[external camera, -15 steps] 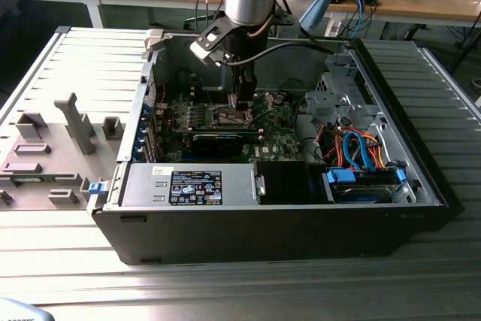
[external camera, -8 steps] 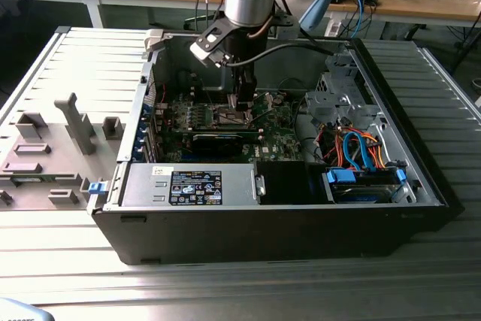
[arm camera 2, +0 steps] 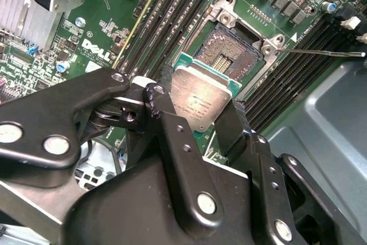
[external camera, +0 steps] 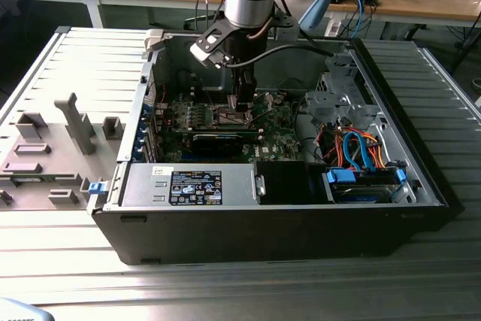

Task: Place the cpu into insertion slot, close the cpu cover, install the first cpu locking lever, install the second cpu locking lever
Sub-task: 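Place the cpu into insertion slot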

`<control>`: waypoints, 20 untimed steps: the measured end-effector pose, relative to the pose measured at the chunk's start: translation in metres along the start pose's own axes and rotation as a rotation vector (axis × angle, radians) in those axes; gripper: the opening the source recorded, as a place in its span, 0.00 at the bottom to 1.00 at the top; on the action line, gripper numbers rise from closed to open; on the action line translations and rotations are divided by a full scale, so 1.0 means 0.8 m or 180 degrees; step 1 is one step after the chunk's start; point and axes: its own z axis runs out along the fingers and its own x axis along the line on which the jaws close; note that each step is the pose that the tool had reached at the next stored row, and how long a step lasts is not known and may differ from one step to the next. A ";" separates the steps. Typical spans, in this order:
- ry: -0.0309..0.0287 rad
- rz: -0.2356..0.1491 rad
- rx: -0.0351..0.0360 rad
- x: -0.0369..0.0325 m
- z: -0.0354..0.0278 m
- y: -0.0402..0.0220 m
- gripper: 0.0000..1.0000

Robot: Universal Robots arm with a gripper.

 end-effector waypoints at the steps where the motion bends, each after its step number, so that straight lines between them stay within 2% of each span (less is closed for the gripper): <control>1: 0.0000 0.0000 0.0000 0.0000 0.0005 0.0000 0.54; 15: 0.0000 0.0000 0.0000 0.0002 0.0047 -0.0004 0.54; 20: 0.0000 0.0002 0.0000 0.0004 0.0057 -0.0029 0.54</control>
